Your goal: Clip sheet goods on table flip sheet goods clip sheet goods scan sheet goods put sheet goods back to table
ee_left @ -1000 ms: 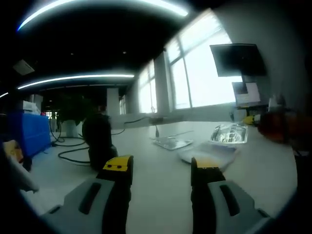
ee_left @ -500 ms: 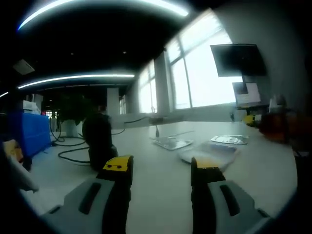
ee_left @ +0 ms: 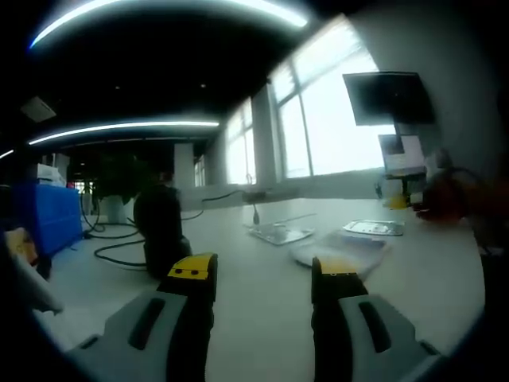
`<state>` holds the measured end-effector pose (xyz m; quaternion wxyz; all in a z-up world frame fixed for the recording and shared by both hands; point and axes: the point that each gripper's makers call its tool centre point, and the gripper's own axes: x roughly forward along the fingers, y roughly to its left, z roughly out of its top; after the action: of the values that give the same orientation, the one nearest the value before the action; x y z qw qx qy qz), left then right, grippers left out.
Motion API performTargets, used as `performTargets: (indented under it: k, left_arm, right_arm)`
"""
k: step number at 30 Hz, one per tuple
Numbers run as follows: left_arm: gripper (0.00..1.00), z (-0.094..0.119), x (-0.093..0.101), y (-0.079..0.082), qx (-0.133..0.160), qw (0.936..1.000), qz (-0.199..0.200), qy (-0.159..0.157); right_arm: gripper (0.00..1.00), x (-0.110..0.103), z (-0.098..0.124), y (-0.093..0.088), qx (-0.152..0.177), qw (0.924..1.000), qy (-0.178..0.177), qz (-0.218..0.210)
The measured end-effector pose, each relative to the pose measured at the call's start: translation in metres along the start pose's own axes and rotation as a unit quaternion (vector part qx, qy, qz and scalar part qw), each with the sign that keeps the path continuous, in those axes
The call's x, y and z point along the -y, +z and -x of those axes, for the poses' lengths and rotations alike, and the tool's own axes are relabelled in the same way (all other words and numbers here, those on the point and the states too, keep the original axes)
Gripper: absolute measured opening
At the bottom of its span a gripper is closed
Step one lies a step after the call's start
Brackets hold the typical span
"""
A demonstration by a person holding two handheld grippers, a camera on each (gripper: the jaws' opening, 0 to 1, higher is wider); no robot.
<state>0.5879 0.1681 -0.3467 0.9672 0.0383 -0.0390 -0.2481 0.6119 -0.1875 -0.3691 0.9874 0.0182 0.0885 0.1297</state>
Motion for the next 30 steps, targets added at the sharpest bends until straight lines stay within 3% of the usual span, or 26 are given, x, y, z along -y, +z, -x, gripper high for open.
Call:
performTargets:
  k: [3,6,11,13,14,17,20,22,24,30]
  left_arm:
    - [0.40,0.000,0.001,-0.001,-0.003,1.0000,-0.004,-0.002]
    - [0.40,0.000,0.001,0.000,-0.001,1.0000,-0.004,0.000]
    - [0.40,0.001,0.000,0.000,0.000,1.0000,-0.002,0.002]
    - [0.40,0.001,0.000,0.000,0.000,1.0000,-0.002,0.002]
    - [0.40,0.001,0.000,0.000,-0.001,1.0000,-0.002,0.002]
    - [0.40,0.001,-0.001,0.001,0.000,1.0000,-0.001,0.002]
    - [0.40,0.001,0.000,0.001,0.001,1.0000,-0.001,0.001]
    - [0.40,0.001,0.000,0.001,0.001,1.0000,-0.001,0.001]
    - [0.40,0.001,-0.001,0.001,0.001,1.0000,0.000,0.002]
    - [0.40,0.000,0.000,0.000,-0.001,1.0000,-0.004,0.001]
  right_arm:
    - [0.42,-0.002,-0.007,0.004,-0.012,0.9956,0.035,0.087]
    - [0.47,-0.006,-0.015,0.002,-0.037,0.9881,0.085,0.123]
    - [0.48,-0.006,-0.025,-0.010,-0.078,0.9787,0.161,0.101]
    - [0.56,-0.013,-0.025,-0.014,-0.079,0.9688,0.197,0.128]
    - [0.59,-0.013,-0.027,-0.017,-0.084,0.9663,0.201,0.137]
    - [0.56,-0.013,-0.030,-0.022,-0.096,0.9620,0.207,0.150]
    - [0.56,-0.016,-0.031,-0.028,-0.113,0.9609,0.225,0.116]
    - [0.54,-0.011,-0.034,-0.030,-0.119,0.9604,0.222,0.118]
    - [0.51,-0.007,-0.032,-0.040,-0.142,0.9553,0.215,0.145]
    - [0.52,-0.008,-0.029,-0.042,-0.140,0.9642,0.196,0.111]
